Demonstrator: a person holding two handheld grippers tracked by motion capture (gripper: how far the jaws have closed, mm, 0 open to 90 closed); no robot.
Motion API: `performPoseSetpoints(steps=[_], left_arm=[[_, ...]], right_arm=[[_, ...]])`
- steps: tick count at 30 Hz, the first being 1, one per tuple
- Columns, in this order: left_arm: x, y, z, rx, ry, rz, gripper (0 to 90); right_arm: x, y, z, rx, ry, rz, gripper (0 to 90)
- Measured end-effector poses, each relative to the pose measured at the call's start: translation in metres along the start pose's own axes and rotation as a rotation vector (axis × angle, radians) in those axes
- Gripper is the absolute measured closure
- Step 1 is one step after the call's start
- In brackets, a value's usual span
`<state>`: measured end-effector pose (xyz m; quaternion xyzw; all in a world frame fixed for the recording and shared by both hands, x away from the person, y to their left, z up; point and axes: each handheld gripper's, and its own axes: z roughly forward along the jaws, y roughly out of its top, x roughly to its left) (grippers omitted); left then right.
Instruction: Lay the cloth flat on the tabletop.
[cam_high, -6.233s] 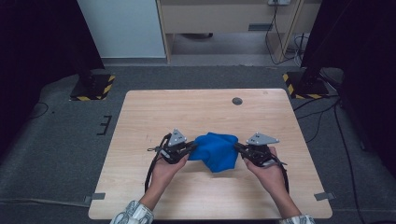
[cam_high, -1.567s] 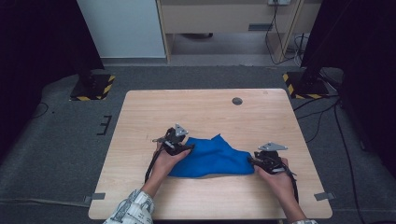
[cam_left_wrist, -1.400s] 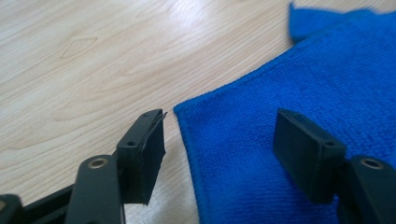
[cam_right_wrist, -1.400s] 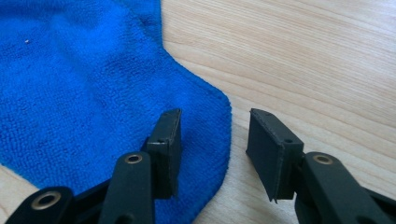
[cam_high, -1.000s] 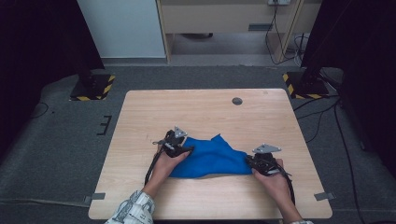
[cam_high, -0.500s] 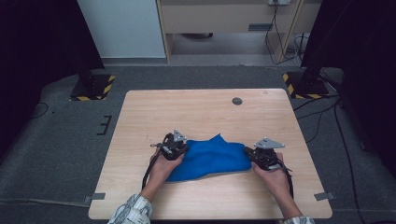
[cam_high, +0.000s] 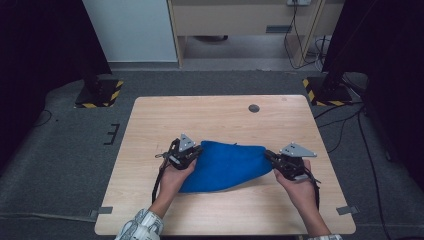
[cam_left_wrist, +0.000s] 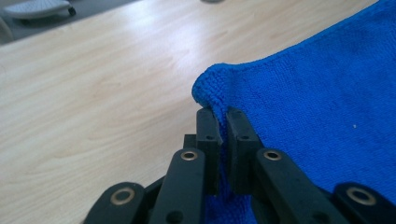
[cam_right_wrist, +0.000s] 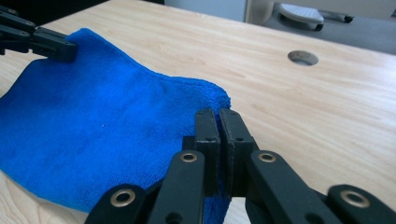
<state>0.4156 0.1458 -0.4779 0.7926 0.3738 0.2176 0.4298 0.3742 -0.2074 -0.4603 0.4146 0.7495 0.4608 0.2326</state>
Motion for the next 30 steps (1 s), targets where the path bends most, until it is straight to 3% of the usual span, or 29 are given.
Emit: performPoseSetpoints(steps=[11,22,30], left_arm=[[0.0,0.021,-0.026,-0.093,0.009,-0.002,85.7],[0.004,0.028,-0.038,-0.133,0.016,-0.013,85.8],[-0.009,0.041,-0.052,-0.164,-0.003,0.017,85.8]], right_arm=[[0.009,0.026,-0.021,-0.045,-0.017,-0.036,87.1],[0.026,0.047,-0.035,-0.075,-0.014,-0.071,87.1],[0.025,0.057,-0.048,-0.124,-0.031,-0.073,87.1]])
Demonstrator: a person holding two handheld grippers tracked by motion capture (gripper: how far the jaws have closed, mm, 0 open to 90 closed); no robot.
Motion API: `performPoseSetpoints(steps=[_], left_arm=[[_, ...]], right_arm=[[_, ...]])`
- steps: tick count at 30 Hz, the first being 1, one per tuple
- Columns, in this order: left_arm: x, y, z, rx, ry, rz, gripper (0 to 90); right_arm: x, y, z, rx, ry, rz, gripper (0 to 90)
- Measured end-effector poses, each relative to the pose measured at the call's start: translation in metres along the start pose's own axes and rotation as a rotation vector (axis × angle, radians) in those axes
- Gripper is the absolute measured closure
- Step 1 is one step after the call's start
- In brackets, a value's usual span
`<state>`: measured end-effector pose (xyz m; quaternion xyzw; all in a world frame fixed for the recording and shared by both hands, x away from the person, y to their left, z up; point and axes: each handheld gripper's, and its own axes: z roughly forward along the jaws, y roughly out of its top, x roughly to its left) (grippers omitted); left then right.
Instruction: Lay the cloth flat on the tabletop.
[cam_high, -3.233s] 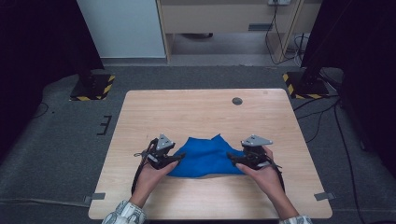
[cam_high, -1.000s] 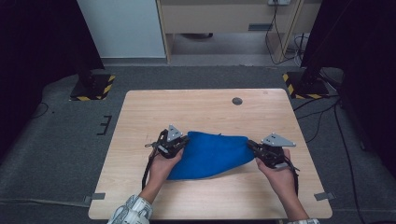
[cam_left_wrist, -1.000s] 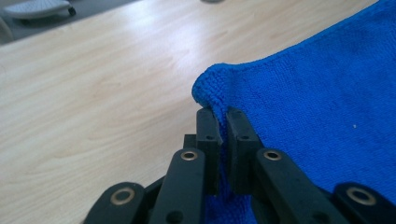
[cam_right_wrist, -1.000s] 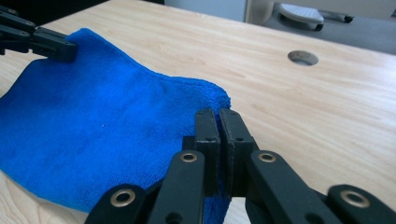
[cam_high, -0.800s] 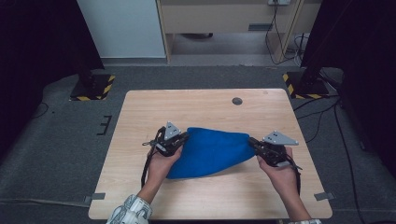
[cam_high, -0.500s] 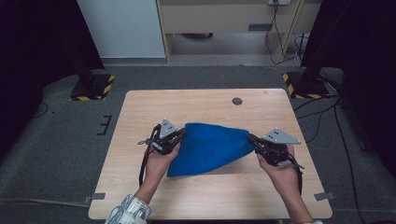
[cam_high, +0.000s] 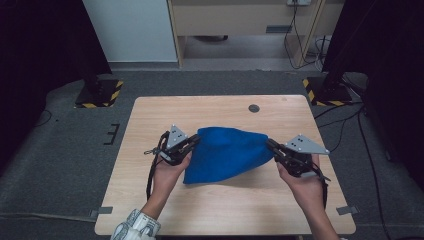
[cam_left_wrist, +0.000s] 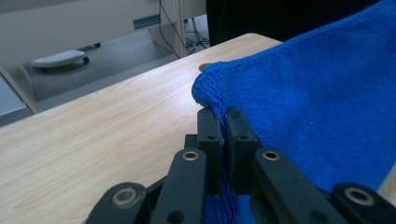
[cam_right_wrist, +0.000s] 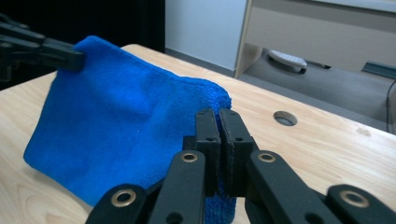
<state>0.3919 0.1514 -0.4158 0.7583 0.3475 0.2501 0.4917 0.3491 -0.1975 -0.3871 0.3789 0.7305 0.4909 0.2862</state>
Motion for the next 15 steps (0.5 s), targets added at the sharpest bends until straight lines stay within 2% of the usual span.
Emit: performPoseSetpoints(steps=[5,11,15], left_arm=[[-0.006,0.008,-0.005,-0.019,-0.004,0.016,86.0],[-0.005,0.017,-0.016,-0.056,-0.009,0.011,85.9],[-0.004,0.019,-0.018,-0.061,-0.01,0.006,86.1]], right_arm=[[-0.009,-0.005,0.0,-0.004,-0.011,0.023,87.0],[-0.012,-0.003,-0.002,-0.018,-0.019,0.031,87.0],[-0.012,-0.001,-0.004,-0.023,-0.019,0.032,87.0]])
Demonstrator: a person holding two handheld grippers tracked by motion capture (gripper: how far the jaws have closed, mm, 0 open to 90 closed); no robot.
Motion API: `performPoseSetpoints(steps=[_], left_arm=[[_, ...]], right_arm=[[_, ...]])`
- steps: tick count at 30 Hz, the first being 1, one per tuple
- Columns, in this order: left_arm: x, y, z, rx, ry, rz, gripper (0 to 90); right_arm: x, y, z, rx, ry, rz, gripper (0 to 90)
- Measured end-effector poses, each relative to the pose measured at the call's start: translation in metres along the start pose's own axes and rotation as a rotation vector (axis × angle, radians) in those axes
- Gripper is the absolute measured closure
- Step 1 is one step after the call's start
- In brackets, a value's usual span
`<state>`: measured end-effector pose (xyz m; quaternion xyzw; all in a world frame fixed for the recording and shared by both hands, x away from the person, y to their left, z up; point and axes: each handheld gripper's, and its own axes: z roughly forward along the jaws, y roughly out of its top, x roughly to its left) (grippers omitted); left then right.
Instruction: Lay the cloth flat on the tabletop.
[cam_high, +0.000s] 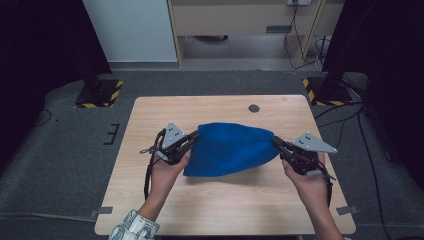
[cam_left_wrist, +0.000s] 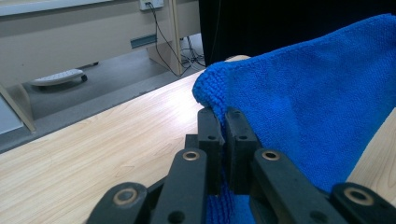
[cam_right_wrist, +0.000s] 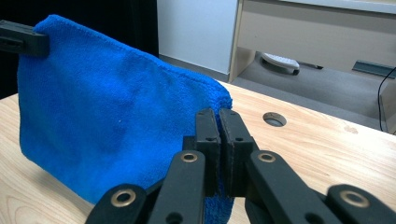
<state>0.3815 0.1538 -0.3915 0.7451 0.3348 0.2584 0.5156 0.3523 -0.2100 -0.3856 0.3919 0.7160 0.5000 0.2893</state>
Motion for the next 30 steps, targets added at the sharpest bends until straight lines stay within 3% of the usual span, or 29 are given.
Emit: performPoseSetpoints(steps=[8,19,22,30], left_arm=[[0.0,0.0,-0.001,0.001,-0.003,-0.001,86.1],[-0.001,-0.004,0.008,0.037,-0.007,0.005,86.2],[-0.003,-0.002,0.007,0.035,-0.01,0.011,86.2],[-0.008,0.008,0.002,0.018,-0.023,0.016,86.3]], right_arm=[[-0.002,-0.003,0.003,0.009,-0.001,0.004,87.0],[-0.008,-0.01,0.015,0.044,0.014,0.006,87.0],[-0.009,-0.008,0.012,0.04,0.025,0.015,87.0],[-0.007,0.009,-0.008,0.019,0.009,-0.022,87.1]])
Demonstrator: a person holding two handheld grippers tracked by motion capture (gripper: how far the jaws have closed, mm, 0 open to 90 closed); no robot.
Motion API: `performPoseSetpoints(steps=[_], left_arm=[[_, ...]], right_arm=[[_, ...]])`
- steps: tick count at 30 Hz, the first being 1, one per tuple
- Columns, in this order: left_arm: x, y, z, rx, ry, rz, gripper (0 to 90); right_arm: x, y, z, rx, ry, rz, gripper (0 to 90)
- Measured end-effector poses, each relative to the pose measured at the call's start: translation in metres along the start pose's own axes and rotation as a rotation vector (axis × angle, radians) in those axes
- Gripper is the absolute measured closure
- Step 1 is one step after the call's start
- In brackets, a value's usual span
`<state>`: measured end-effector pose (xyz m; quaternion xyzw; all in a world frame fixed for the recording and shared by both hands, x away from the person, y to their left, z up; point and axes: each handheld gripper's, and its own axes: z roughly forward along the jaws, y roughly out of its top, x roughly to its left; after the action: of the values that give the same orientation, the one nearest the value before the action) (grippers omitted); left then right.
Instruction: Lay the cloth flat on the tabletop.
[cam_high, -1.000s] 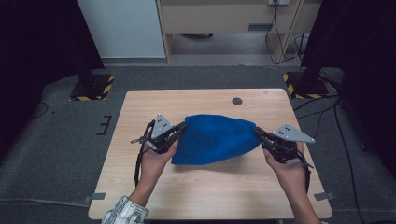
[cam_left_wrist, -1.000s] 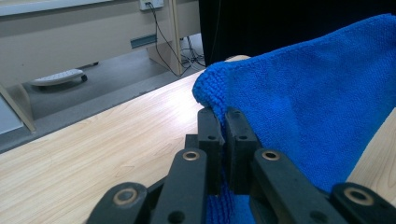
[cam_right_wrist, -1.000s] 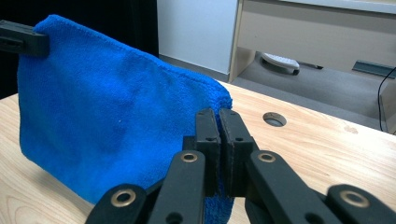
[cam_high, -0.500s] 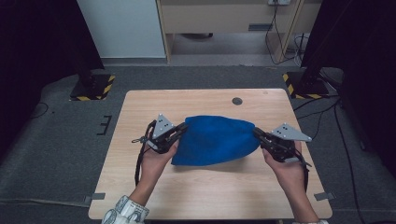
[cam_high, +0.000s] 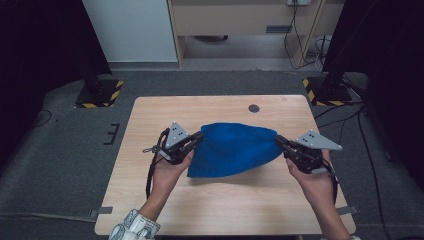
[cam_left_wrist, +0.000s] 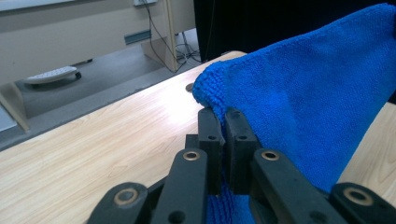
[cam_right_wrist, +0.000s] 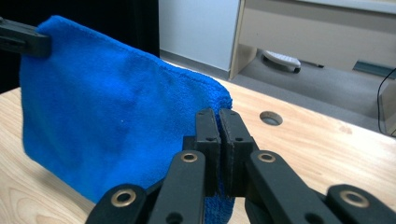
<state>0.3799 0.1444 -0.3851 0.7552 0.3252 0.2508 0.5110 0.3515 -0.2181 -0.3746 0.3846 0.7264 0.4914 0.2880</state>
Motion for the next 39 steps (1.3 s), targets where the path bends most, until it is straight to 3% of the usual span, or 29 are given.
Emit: performPoseSetpoints(steps=[8,10,16,19,25,27,31,39], left_arm=[[-0.005,0.017,-0.011,-0.045,-0.015,0.009,86.4],[-0.005,0.018,-0.01,-0.04,-0.01,0.011,86.4],[-0.007,0.017,-0.012,-0.031,-0.005,0.021,86.5],[-0.008,0.018,-0.018,-0.018,0.0,0.02,86.6],[-0.019,0.031,-0.039,-0.046,0.0,0.043,86.7],[-0.019,0.032,-0.039,-0.047,-0.003,0.043,86.7],[-0.013,0.033,-0.026,-0.021,0.01,0.042,86.7],[0.009,0.017,0.009,0.021,0.038,0.013,86.6]], right_arm=[[0.009,0.021,-0.022,-0.031,-0.004,-0.034,87.0],[0.008,0.023,-0.019,-0.03,-0.006,-0.048,87.0],[-0.002,0.016,-0.002,0.002,-0.01,-0.03,87.1],[-0.003,0.015,-0.006,-0.013,-0.011,-0.022,87.0],[-0.002,0.023,-0.024,-0.05,-0.002,-0.019,87.0],[-0.002,0.025,-0.025,-0.051,-0.003,-0.027,87.0],[-0.008,0.027,-0.016,-0.031,-0.012,-0.026,87.0],[-0.024,0.013,0.027,0.032,-0.012,-0.003,87.0]])
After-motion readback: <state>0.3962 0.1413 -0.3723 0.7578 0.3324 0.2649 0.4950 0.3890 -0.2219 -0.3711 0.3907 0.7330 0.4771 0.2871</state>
